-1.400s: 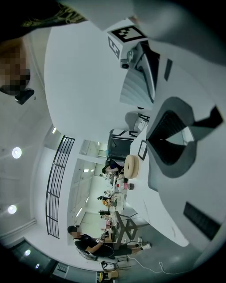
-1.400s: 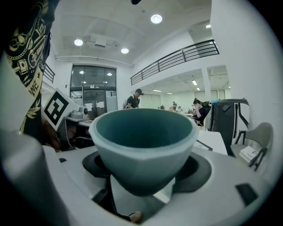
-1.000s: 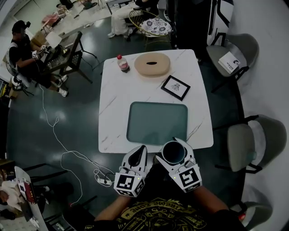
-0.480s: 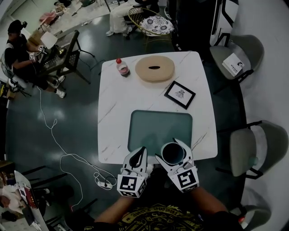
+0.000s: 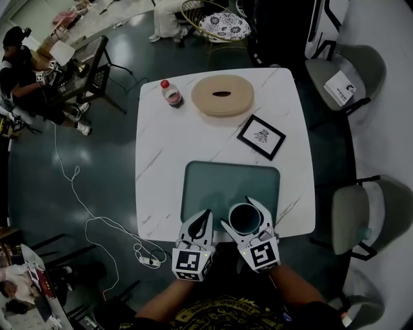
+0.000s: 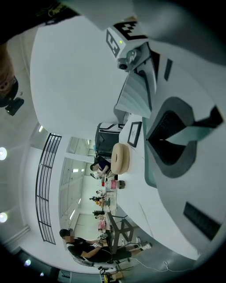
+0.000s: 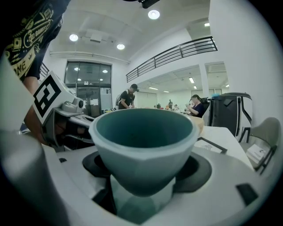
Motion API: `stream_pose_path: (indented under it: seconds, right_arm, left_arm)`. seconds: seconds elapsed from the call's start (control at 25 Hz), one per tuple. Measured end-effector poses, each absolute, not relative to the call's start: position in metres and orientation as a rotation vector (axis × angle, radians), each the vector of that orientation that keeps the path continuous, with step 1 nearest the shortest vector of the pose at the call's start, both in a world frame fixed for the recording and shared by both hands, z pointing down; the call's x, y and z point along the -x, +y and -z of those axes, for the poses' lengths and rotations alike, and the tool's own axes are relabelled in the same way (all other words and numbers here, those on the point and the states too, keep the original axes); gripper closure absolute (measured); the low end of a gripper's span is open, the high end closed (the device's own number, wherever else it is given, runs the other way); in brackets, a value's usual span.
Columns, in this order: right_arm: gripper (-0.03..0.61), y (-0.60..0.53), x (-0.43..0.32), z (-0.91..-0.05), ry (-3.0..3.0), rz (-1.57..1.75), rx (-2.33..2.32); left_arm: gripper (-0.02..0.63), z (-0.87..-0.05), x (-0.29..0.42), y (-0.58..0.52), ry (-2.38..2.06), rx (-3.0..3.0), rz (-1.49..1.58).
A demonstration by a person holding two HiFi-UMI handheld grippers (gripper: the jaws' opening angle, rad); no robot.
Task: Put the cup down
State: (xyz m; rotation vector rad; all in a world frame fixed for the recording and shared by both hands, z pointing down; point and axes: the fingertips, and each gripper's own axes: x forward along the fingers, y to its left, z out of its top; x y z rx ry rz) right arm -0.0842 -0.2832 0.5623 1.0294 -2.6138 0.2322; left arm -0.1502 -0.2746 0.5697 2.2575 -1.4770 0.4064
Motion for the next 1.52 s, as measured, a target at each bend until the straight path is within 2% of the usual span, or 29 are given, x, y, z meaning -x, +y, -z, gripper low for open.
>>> stream_pose_path:
  seconds: [0.72,1.52]
  right_arm:
    - [0.213,-0.304,0.087,-0.602,-2.61,-0.183,-1.034]
    - [0.212,-0.308,0.09,-0.624,-2.566,-0.207,-1.092]
  left_arm:
    - [0.604,-0.606,0.153,-0.288,-1.48,-2.203,-0.448]
    - [0.603,-0.607,0.158,-0.283,-1.464,-2.217,-0.447]
